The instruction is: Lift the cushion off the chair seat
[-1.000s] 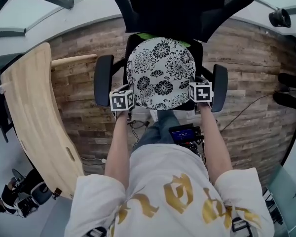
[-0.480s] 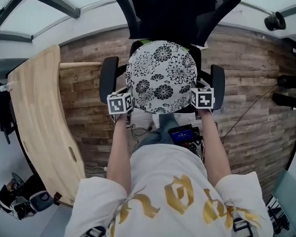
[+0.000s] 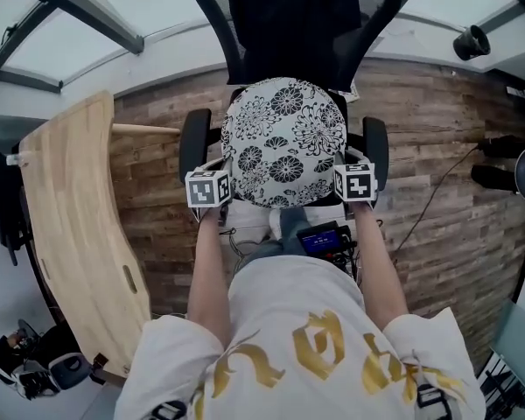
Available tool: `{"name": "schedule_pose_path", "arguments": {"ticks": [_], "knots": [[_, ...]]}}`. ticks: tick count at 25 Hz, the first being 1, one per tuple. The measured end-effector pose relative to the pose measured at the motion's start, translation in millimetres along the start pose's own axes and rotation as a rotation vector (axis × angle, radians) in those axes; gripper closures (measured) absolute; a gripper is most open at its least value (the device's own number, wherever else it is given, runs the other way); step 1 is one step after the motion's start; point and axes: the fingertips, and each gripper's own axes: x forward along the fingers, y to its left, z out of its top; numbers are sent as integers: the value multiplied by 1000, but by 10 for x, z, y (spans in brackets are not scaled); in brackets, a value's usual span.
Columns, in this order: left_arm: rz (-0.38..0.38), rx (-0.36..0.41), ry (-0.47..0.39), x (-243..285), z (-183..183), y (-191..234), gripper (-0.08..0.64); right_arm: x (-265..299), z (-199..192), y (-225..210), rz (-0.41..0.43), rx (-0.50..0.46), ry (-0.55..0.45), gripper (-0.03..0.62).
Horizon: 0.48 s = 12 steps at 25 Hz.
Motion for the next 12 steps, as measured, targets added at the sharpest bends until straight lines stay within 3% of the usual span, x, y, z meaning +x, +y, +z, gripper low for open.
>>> {"name": "schedule_pose_path", "arguments": {"ticks": [12], "knots": [[-30,61,-98,-404,281,-269,540,-520,-37,45,-19,53,-79,565]]}}
